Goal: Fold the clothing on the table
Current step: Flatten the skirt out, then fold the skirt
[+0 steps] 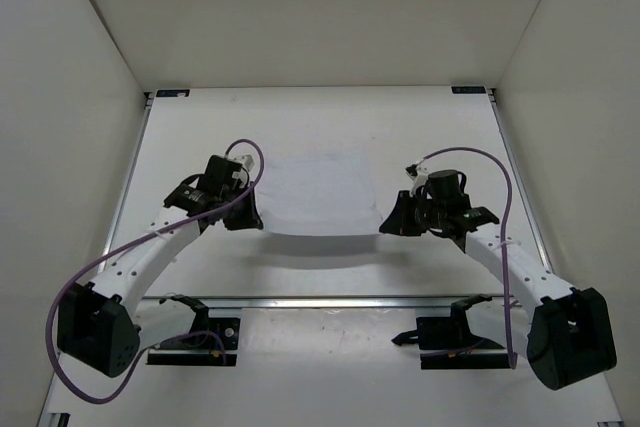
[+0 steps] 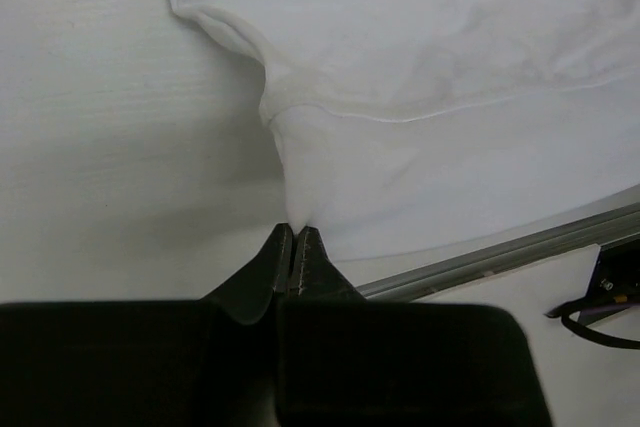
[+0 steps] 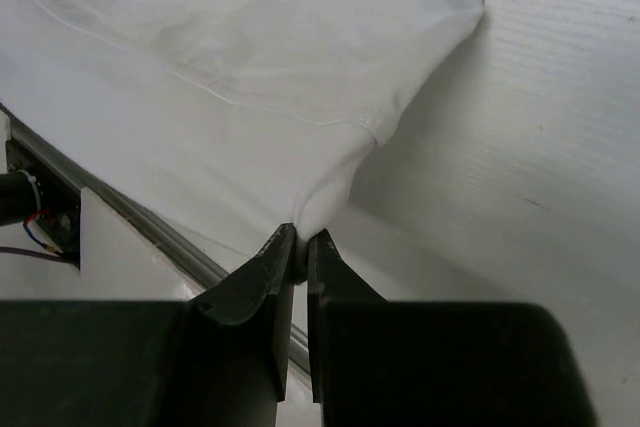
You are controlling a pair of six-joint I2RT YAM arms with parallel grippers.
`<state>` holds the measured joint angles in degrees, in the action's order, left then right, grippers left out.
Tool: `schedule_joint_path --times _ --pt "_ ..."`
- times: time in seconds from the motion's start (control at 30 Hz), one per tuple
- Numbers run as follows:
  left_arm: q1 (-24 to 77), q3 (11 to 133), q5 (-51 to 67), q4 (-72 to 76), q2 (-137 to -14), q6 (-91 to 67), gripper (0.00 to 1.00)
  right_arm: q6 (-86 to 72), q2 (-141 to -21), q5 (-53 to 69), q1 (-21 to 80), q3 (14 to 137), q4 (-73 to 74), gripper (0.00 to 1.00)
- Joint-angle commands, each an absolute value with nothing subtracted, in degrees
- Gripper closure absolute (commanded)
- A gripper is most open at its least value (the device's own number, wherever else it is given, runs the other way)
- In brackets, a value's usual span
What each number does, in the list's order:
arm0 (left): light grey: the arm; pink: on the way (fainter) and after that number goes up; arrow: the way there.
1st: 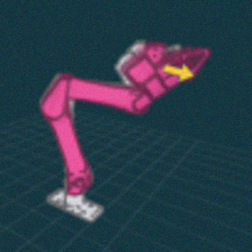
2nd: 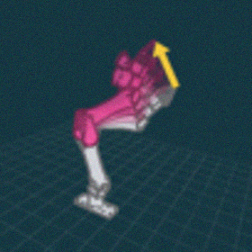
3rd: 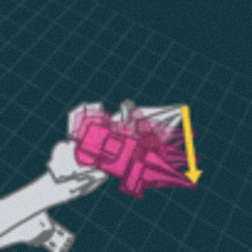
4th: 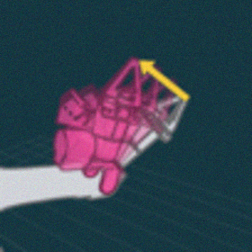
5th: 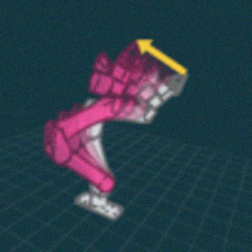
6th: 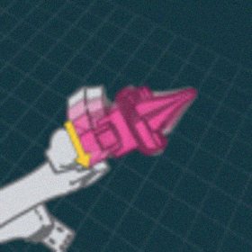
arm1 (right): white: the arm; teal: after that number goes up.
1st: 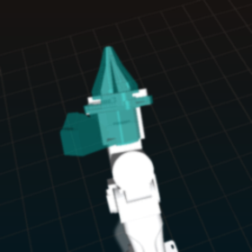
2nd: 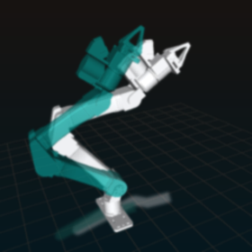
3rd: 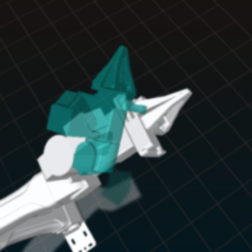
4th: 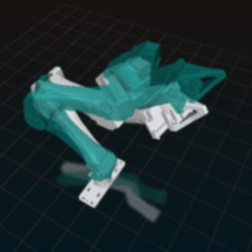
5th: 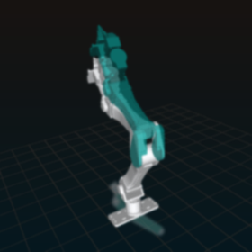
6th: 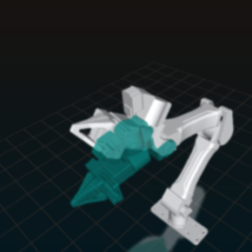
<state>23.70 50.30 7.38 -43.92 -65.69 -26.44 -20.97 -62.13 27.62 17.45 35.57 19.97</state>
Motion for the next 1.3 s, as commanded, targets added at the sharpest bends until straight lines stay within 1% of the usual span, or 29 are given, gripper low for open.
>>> schedule_joint_path --times 0.0,0.03,0.1,0.13,0.17,0.2,0.23,0.27,0.4,0.43,0.5,0.53,0.57,0.6,0.67,0.73,0.77,0.8,0.83,0.87,0.93,0.97,1.0,1.1,1.27 --pt "22.58 50.27 7.12 -46.67 -65.3 -25.76 1.0 -22.94 -60.73 27.33 17.66 35.32 16.79 1.0" --pt "22.67 50.62 6.68 -46.93 -65.48 -25.49 1.0 -22.77 -61.52 27.33 18.01 35.42 16.96 1.0" --pt "22.5 51.85 6.5 -47.28 -65.48 -24.87 0.96 -22.07 -63.19 27.77 18.72 36.91 16.62 1.0" --pt "21.37 52.99 6.76 -47.72 -65.13 -24.35 0.92 -22.32 -64.5 28.12 19.07 37.18 16.61 0.99" --pt "19.7 53.69 6.77 -47.99 -65.39 -23.56 0.83 -22.15 -65.56 27.95 19.42 37.61 16.26 1.0" --pt "18.99 55.53 6.68 -48.34 -65.56 -23.03 0.76 -21.71 -65.83 27.95 19.95 38.05 16.35 1.0" --pt "17.85 57.37 6.68 -49.04 -66.09 -21.81 0.6 -21.36 -66.7 27.78 20.3 38.58 16.26 1.0" --pt "17.32 58.44 6.33 -49.3 -66.7 -20.84 0.52 -21.62 -67.14 27.69 20.48 38.58 16.17 1.0" --pt "16.61 66.51 6.33 -48.96 -71.26 -17.93 0.32 -20.4 -68.9 27.86 20.83 40.78 16.17 1.0" --pt "16.87 68.62 6.15 -48.78 -72.58 -17.41 0.28 -19.96 -69.43 28.12 20.83 41.48 16.26 1.0" --pt "17.14 69.78 9.21 -44.5 -76.97 -16.87 0.28 -19.6 -70.57 28.65 20.83 42.36 16.09 1.0" --pt "17.14 70.22 12.19 -43.17 -77.95 -16.87 0.34 -20.12 -71.01 29.44 21.0 42.89 16.17 1.0" --pt "18.01 70.92 14.57 -40.81 -81.18 -17.57 0.43 -19.69 -71.62 29.36 20.74 42.8 15.65 1.0" --pt "18.71 71.19 14.85 -38.52 -83.99 -17.67 0.53 -19.77 -72.15 29.88 21.09 43.67 15.56 1.0" --pt "21.25 73.38 14.51 -36.49 -88.75 -18.28 0.67 -19.77 -73.56 29.97 21.8 45.26 15.47 1.0" --pt "22.93 74.44 13.62 -34.46 -94.28 -18.9 0.72 -19.34 -74.79 29.97 22.58 47.89 15.82 1.0" --pt "23.46 75.05 13.62 -33.67 -95.52 -19.24 0.8 -19.51 -76.1 29.8 22.76 48.34 16.08 1.0" --pt "23.81 75.23 13.62 -33.05 -97.28 -19.6 0.83 -19.25 -77.07 29.97 22.94 49.73 16.26 1.0" --pt "23.64 75.58 13.19 -32.52 -98.77 -19.86 0.84 -19.25 -77.6 30.14 23.2 50.79 16.69 1.0" --pt "23.64 75.93 13.36 -31.39 -99.66 -20.04 0.89 -19.51 -78.39 30.23 22.86 51.93 16.79 1.0" --pt "23.73 76.46 12.31 -30.68 -102.29 -20.3 0.94 -19.34 -79.8 30.24 23.03 53.25 17.05 1.0" --pt "23.73 76.99 12.13 -30.67 -103.61 -20.39 0.98 -18.9 -80.5 30.41 22.85 54.48 17.22 0.99" --pt "23.64 77.25 11.78 -30.85 -104.23 -20.13 1.0 -18.72 -80.77 30.06 23.2 55.1 17.4 1.0" --pt "23.29 78.57 11.51 -31.03 -107.22 -20.04 1.0 -17.5 -83.48 30.06 23.03 58.79 19.33 1.0" --pt "21.98 79.97 10.2 -30.67 -110.03 -20.83 1.0 -17.4 -84.72 30.15 23.11 61.34 20.74 1.0"
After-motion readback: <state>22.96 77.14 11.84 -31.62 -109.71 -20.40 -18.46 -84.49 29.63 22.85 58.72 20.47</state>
